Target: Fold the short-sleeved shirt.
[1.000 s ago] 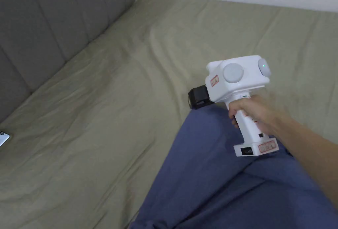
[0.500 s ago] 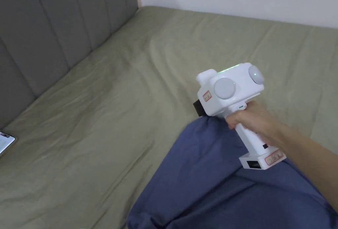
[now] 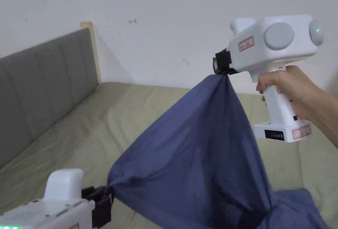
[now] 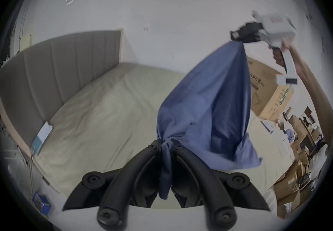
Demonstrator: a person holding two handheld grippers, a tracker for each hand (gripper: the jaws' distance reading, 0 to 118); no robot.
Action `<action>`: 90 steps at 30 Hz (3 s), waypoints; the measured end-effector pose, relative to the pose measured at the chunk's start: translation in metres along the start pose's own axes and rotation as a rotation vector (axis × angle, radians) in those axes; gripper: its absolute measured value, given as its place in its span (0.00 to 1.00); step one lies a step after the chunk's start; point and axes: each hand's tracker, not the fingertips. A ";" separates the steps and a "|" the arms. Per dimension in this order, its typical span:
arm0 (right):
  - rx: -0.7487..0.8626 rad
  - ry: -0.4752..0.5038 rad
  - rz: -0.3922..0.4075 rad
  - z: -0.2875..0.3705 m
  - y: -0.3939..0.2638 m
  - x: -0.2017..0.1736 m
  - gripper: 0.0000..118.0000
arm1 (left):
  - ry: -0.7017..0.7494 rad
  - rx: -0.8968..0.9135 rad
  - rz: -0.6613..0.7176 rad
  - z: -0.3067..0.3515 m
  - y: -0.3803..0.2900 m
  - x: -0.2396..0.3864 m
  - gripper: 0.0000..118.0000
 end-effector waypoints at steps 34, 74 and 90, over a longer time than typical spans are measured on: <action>0.349 -0.220 -0.402 0.182 0.202 0.202 0.03 | -0.015 0.398 -0.212 -0.058 0.481 0.169 0.06; -0.291 -0.154 -0.624 -0.008 -0.286 0.147 0.03 | 0.032 -0.306 -0.058 -0.235 0.001 0.007 0.05; -0.350 -0.174 -0.602 0.173 -0.465 0.023 0.03 | 0.032 -0.305 0.050 -0.001 -0.166 -0.019 0.05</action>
